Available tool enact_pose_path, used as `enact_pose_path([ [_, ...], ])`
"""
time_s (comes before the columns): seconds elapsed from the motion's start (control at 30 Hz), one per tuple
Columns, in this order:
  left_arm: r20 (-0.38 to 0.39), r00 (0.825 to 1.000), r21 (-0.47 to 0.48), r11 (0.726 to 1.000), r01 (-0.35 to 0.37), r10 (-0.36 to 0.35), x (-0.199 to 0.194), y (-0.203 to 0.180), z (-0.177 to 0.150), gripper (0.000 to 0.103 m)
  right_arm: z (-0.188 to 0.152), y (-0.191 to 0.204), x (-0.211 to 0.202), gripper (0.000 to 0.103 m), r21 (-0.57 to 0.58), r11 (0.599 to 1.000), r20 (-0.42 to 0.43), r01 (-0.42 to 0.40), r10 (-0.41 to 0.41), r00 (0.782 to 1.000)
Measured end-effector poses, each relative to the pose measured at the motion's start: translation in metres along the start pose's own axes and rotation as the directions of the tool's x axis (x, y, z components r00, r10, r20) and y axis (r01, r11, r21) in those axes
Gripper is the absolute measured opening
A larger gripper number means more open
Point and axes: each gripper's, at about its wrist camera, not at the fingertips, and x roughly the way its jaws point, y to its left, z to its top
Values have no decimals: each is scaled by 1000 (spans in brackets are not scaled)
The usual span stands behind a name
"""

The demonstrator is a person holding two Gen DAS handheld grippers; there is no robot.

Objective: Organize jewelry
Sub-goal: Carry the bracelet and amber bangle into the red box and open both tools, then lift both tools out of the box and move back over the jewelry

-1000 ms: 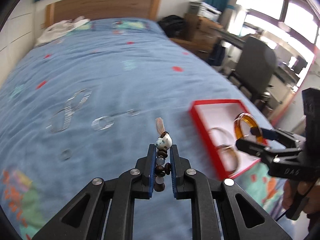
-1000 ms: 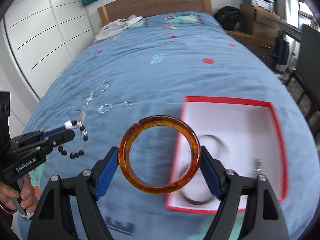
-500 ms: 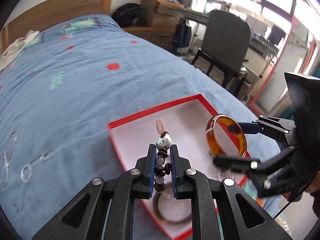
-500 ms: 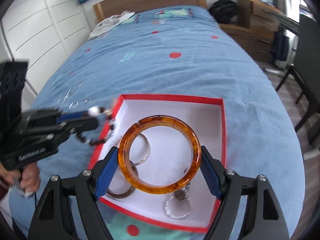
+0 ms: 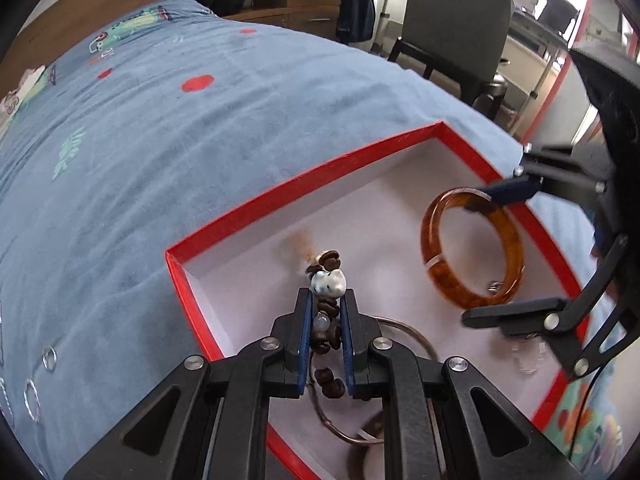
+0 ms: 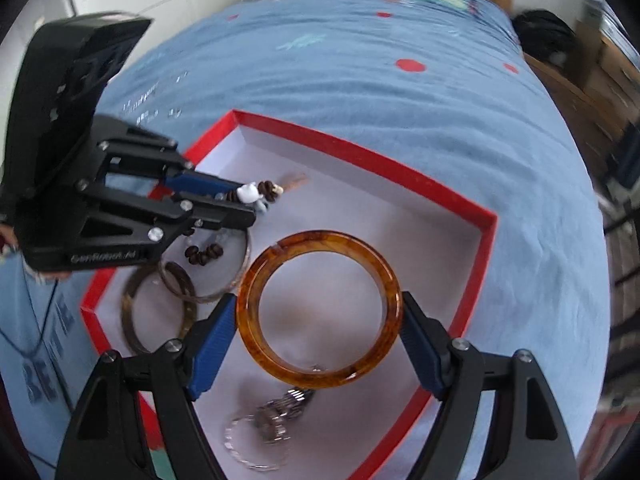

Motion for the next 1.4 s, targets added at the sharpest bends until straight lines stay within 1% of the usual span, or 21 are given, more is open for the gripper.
enact_pose_path([
  [0.1, -8, 1000, 28, 999, -16, 16, 4, 2, 3, 15, 4, 4, 9, 78, -107, 994, -61, 21, -27, 998],
  [0.2, -12, 1000, 36, 999, -18, 19, 7, 6, 6, 15, 3, 12, 17, 78, -228, 973, -129, 37, -68, 989],
  [0.3, -11, 1000, 38, 999, -20, 20, 8, 11, 8, 15, 4, 12, 17, 78, -261, 965, -160, 12, -55, 986],
  [0.43, 1, 1000, 46, 999, -20, 20, 7, 8, 6, 17, 1, 13, 15, 78, -280, 960, -159, 10, -56, 986],
  [0.5, 5, 1000, 56, 998, -25, 25, 6, 5, 6, 22, -1, 13, 13, 78, -283, 959, -150, 13, -58, 987],
  [0.57, 9, 1000, 68, 997, -29, 29, 6, 2, 5, 36, -3, 16, 12, 78, -286, 958, -144, 20, -63, 988],
  [0.63, 14, 999, 89, 995, -39, 38, 7, -3, 5, 44, -3, 17, 10, 78, -290, 957, -140, 25, -69, 988],
  [0.67, 16, 999, 96, 995, -41, 39, 7, -5, 4, 46, -5, 20, 8, 78, -292, 956, -140, 26, -70, 988],
  [0.8, 17, 999, 90, 995, -36, 35, 6, -5, 4, 48, -9, 24, 5, 78, -303, 953, -140, 28, -73, 988],
  [0.83, 16, 999, 93, 995, -33, 31, 5, -6, 4, 51, -4, 22, 9, 78, -305, 952, -141, 28, -74, 987],
  [0.97, 17, 1000, 99, 995, -23, 22, 3, -8, 3, 59, -4, 23, 8, 78, -305, 952, -150, 24, -72, 986],
  [1.03, 21, 1000, 101, 995, -26, 24, 1, -10, 2, 61, -5, 24, 6, 78, -307, 952, -147, 22, -70, 987],
  [1.1, 25, 999, 104, 994, -30, 28, 1, -10, 1, 62, -7, 24, 4, 78, -302, 953, -146, 16, -63, 987],
  [1.3, 29, 999, 111, 993, -36, 33, -2, -10, 0, 64, -8, 30, 3, 78, -346, 937, -145, 46, -101, 984],
  [1.4, 45, 999, 101, 994, -36, 32, -6, -9, 0, 67, -7, 34, 2, 78, -364, 930, -134, 43, -98, 986],
])
